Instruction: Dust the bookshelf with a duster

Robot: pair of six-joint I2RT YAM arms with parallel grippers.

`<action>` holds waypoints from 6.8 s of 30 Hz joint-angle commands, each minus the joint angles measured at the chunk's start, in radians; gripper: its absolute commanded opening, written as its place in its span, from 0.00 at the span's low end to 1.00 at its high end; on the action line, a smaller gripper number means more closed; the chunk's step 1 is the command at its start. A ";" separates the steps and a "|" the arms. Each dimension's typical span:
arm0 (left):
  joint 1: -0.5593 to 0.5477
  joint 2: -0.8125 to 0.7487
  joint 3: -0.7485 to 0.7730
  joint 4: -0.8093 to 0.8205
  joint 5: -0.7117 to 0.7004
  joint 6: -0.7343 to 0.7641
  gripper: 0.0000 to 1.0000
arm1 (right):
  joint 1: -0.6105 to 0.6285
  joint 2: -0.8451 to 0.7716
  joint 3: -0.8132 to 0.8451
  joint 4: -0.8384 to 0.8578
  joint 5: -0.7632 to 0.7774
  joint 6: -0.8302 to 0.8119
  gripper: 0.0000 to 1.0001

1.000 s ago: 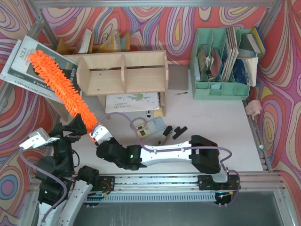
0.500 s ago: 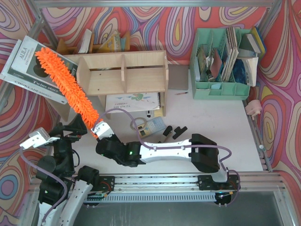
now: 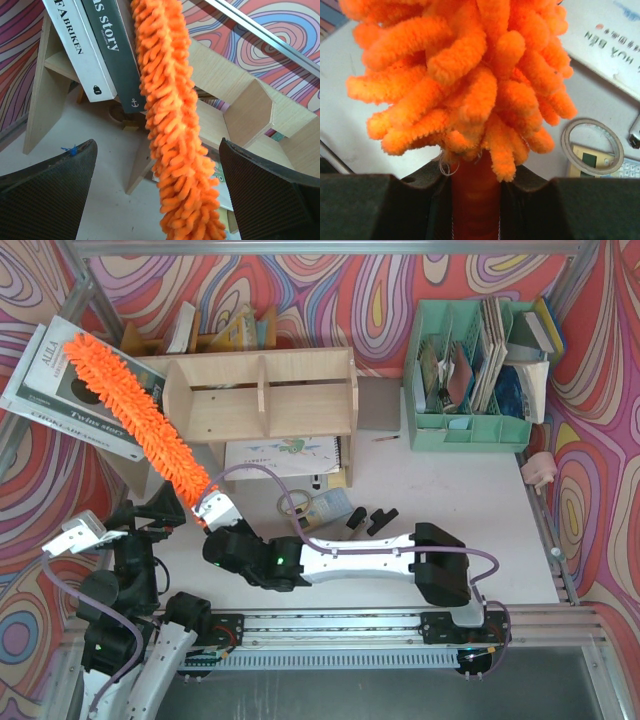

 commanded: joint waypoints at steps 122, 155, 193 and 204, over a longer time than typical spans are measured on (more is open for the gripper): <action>0.017 0.003 -0.005 -0.001 0.008 -0.016 0.99 | -0.124 -0.097 0.425 -0.837 -0.053 0.373 0.00; 0.017 0.007 -0.005 -0.002 0.008 -0.018 0.98 | -0.126 -0.150 0.364 -0.818 -0.005 0.407 0.00; 0.018 0.010 -0.005 -0.002 0.014 -0.021 0.98 | -0.191 -0.393 0.147 -0.750 0.006 0.397 0.00; 0.017 0.012 -0.005 -0.002 0.013 -0.021 0.99 | -0.211 -0.289 0.200 -0.870 0.030 0.428 0.00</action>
